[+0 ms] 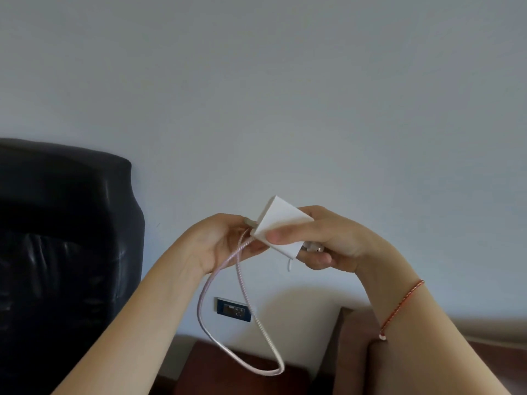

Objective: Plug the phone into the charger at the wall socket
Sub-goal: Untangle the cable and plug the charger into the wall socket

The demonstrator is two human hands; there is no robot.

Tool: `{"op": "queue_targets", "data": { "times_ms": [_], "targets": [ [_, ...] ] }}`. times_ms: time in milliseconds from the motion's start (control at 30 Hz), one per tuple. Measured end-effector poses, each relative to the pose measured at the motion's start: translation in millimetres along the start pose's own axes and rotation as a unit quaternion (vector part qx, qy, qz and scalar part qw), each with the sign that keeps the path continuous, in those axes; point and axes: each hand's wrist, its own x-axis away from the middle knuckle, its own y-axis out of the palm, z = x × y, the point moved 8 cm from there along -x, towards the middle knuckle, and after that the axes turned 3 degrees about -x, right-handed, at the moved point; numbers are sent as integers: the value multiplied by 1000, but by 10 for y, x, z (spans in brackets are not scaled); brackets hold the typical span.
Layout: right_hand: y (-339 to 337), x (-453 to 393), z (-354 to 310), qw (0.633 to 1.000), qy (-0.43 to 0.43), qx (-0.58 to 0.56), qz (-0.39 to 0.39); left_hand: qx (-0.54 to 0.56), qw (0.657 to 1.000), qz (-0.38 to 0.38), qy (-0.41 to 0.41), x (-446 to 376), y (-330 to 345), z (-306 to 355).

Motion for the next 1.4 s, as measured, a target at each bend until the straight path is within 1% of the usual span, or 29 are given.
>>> {"op": "queue_targets", "data": {
  "times_ms": [67,133,200,300,367,467,567,633,700,767,833,900,967,1067,1167,1300,1400],
  "targets": [
    [-48,57,12,1000,-4,10,-12,-3,1000,-11,-15,54,31,-57],
    [-120,109,1,1000,-15,1,-8,-24,999,-14,-31,88,61,-87],
    [-228,143,-17,999,-24,-29,24,-42,998,-12,-47,106,96,-108],
    [-398,167,-61,989,-41,-105,91,-34,998,-2,-52,127,149,-104],
    [-484,184,-112,981,-56,-133,130,-41,998,-19,-43,148,203,-83],
    [-619,239,-176,968,-72,-152,185,-114,992,-50,-26,206,253,-40],
    [-751,316,-212,956,-81,-168,226,-193,980,-50,-21,246,228,11],
    [-825,362,-225,950,-88,-177,241,-244,969,-36,-23,288,204,47],
    [-872,403,-236,949,-92,-171,249,-290,955,-41,-38,360,212,50],
    [-897,441,-244,949,-94,-161,255,-308,949,-42,-51,411,180,40],
    [-936,480,-244,946,-97,-144,274,-299,954,2,-34,440,59,99],
    [-983,508,-229,939,-102,-125,304,-279,958,74,11,456,-129,213],
    [-978,483,-182,931,-107,-119,329,-235,963,116,55,470,-258,288],
    [-843,332,-43,925,-106,-121,345,-139,978,119,104,465,-288,269],
    [-639,135,160,921,-100,-127,354,-125,974,134,133,432,-357,172],
    [-388,-98,508,911,-90,-147,375,-110,974,140,139,355,-620,-11],
    [-175,-268,859,899,-79,-170,395,-76,978,133,139,330,-905,-189]
  ]
}}
